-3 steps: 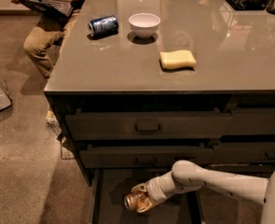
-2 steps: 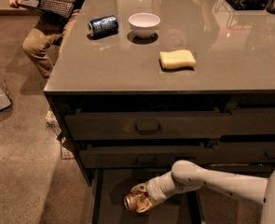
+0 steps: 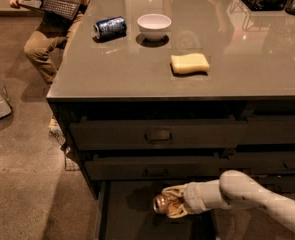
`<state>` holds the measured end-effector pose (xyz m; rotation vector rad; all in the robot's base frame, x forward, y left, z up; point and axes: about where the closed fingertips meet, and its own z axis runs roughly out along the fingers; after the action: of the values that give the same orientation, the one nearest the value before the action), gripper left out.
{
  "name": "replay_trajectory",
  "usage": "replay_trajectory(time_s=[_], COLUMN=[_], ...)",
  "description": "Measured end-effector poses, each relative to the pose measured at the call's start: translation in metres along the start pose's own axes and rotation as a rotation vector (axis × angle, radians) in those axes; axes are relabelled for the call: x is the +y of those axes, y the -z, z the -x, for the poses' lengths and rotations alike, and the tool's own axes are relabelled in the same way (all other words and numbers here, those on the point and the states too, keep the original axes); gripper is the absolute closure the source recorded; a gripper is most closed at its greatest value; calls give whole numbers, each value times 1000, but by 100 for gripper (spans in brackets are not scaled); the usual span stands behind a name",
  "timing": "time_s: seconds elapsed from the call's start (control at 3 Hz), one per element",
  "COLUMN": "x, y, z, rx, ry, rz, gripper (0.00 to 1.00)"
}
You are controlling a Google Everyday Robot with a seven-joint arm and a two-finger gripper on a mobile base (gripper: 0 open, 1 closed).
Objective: Pick orange can from bottom drawer and place on counter
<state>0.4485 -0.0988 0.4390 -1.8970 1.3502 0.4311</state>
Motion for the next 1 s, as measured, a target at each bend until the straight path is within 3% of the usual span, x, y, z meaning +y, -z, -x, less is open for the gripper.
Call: replay_trajectory(time_s=[0.67,1.0], x=[-48,-75], y=[160,216], z=[14,19], rx=[65,77], ry=[61,107], rz=[-184,-229], gripper=[100,100])
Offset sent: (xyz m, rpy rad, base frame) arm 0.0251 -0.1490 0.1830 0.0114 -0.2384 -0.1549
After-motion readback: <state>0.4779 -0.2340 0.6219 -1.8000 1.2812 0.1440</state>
